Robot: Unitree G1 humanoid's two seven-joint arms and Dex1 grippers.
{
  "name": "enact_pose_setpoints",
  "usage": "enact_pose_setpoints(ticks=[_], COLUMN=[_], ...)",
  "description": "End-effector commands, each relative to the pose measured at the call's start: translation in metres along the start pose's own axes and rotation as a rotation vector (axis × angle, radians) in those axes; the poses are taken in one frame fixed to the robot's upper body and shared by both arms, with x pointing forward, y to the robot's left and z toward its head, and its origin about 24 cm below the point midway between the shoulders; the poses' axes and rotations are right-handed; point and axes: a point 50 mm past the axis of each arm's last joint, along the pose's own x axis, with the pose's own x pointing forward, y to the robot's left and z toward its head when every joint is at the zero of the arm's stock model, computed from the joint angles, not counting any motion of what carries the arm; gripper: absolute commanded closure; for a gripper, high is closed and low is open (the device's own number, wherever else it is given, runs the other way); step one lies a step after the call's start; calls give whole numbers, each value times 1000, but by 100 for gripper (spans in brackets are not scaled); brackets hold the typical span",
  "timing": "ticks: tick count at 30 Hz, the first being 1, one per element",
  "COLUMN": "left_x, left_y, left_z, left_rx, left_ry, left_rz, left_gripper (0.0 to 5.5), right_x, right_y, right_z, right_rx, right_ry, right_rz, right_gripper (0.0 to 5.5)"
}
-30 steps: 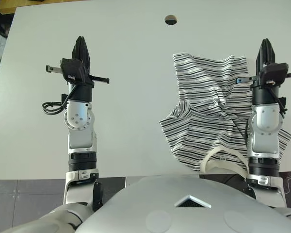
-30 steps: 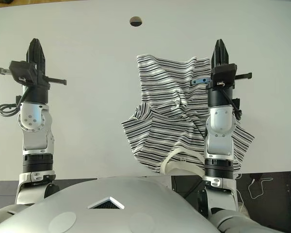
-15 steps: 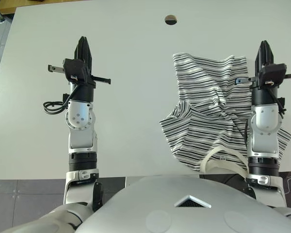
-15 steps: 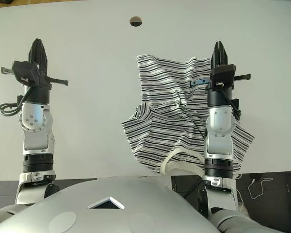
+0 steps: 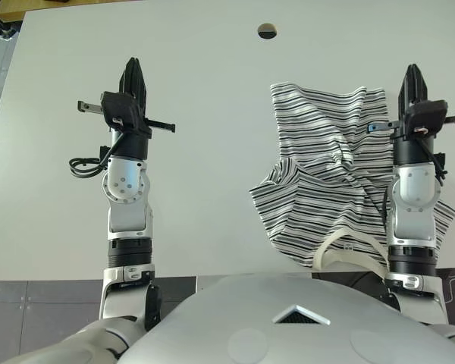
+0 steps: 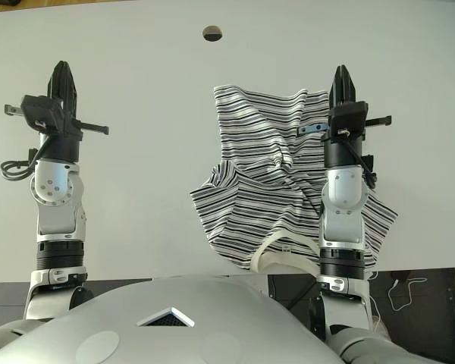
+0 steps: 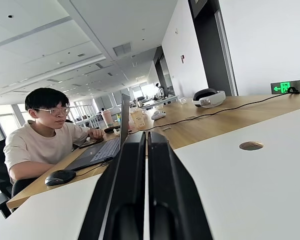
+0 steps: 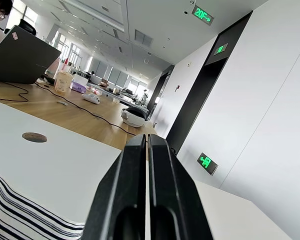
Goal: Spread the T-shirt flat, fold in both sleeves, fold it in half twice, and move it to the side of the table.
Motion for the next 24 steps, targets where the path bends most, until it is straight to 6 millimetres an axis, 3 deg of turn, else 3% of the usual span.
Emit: enact_pose_setpoints(ticks=[1,19,21,24], left_x=[1,1,-1,-26], left_y=[1,-1,-10,-51], left_z=[2,2,0,2], left_rx=[5,8,-18,-282], left_ry=[-4,-3,18,98], left_rz=[-14,-33,-120,-571], left_gripper=[539,539,539,539], right_x=[0,0,0,1], right_y=[0,1,1,1], right_z=[2,3,3,3], right_rx=[-15,-30,-30,-33], right_ry=[2,2,2,0], right_rz=[8,16,15,6], right_gripper=[540,540,540,540])
